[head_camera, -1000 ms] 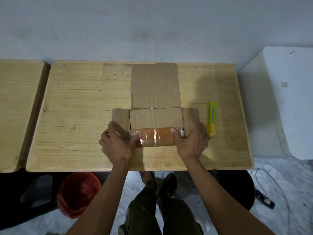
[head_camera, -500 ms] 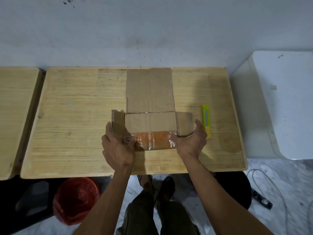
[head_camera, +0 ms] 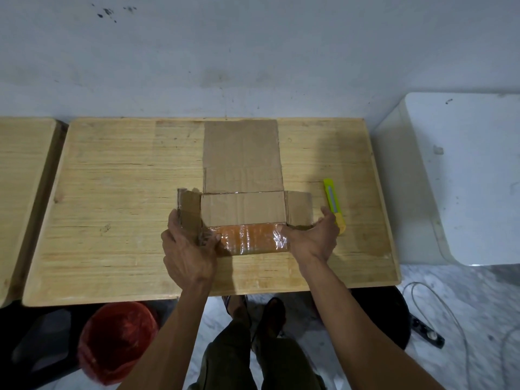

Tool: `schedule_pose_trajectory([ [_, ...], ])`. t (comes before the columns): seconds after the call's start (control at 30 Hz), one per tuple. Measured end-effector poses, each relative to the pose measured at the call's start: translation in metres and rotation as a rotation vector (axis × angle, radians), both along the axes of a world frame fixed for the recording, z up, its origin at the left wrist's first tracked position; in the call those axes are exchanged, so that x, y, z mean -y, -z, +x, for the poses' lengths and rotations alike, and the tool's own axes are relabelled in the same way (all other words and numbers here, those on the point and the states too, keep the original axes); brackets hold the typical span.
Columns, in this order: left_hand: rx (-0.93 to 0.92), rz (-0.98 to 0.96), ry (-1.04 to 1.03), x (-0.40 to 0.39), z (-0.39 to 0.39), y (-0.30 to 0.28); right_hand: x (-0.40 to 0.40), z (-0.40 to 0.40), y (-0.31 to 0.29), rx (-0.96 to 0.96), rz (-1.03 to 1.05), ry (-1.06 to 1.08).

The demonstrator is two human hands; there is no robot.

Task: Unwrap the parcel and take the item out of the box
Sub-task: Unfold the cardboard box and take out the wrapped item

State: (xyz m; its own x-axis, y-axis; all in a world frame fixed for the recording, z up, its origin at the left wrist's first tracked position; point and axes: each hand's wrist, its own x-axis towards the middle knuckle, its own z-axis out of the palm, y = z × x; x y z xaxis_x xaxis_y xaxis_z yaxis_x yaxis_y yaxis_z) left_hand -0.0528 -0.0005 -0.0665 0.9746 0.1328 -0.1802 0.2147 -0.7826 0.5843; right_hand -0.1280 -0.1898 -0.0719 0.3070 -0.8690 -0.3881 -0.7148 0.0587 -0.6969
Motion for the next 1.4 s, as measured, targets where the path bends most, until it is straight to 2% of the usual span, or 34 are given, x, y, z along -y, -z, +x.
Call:
schedule_pose_trajectory([
  [0.17,-0.007,-0.01,0.008,0.002,0.0,0.0,0.004,-0.01,-0.003,0.047,0.09,0.097],
  [0.3,-0.003,-0.018,0.012,0.001,-0.001,-0.001,0.008,-0.013,-0.013,0.168,0.173,0.111],
  [0.5,0.005,0.008,0.031,0.006,-0.006,-0.009,-0.022,-0.016,-0.027,0.3,-0.028,-0.164],
  [0.67,0.019,0.037,0.121,0.009,-0.013,-0.009,-0.048,-0.012,-0.016,0.255,-0.114,-0.331],
  [0.9,0.031,0.018,0.178,0.015,-0.017,-0.013,-0.055,-0.008,-0.016,0.192,-0.049,-0.471],
  [1.0,0.031,-0.038,0.167,0.014,-0.018,-0.013,-0.056,-0.004,-0.015,0.219,0.052,-0.429],
  [1.1,-0.005,-0.112,0.117,0.008,-0.006,-0.005,-0.049,0.008,-0.019,0.342,0.118,-0.302],
  [1.3,-0.131,-0.344,-0.118,0.014,0.031,-0.015,-0.028,0.037,-0.015,0.47,0.269,-0.007],
  [1.4,-0.212,-0.6,-0.307,0.021,0.049,-0.014,-0.02,0.052,-0.017,0.575,0.385,0.15],
])
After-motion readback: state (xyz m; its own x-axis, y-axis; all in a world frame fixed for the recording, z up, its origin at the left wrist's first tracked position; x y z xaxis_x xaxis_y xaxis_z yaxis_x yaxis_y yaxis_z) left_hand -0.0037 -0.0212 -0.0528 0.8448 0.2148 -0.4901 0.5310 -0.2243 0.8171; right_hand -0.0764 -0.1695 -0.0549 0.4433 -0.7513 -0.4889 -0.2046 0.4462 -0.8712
